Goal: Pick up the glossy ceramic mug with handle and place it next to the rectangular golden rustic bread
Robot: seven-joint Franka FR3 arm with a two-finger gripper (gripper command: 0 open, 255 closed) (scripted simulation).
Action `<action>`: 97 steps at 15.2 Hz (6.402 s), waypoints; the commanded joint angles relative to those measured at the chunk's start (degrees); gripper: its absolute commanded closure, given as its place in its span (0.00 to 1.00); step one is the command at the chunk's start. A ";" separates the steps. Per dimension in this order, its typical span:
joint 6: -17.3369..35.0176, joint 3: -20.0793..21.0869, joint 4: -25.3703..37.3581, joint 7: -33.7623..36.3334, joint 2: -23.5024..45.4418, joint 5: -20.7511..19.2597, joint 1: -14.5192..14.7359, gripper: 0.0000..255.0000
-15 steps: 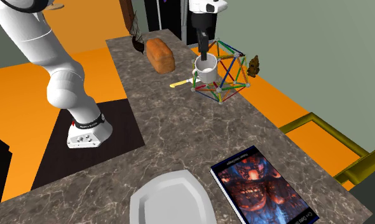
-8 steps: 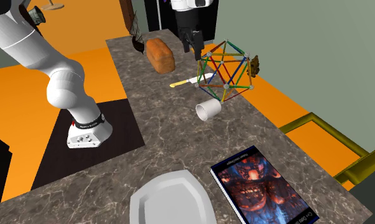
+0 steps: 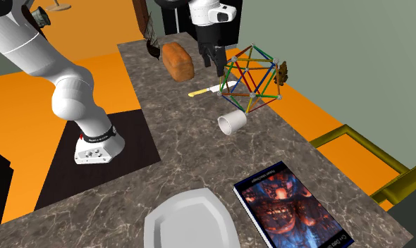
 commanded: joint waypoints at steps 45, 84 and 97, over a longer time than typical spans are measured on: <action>33.50 -12.34 -7.59 -58.61 28.91 42.09 -1.44 0.00; 20.22 -15.30 -3.40 -44.94 16.42 26.69 0.07 1.00; 11.35 -15.12 2.29 -40.19 12.17 22.15 -0.13 1.00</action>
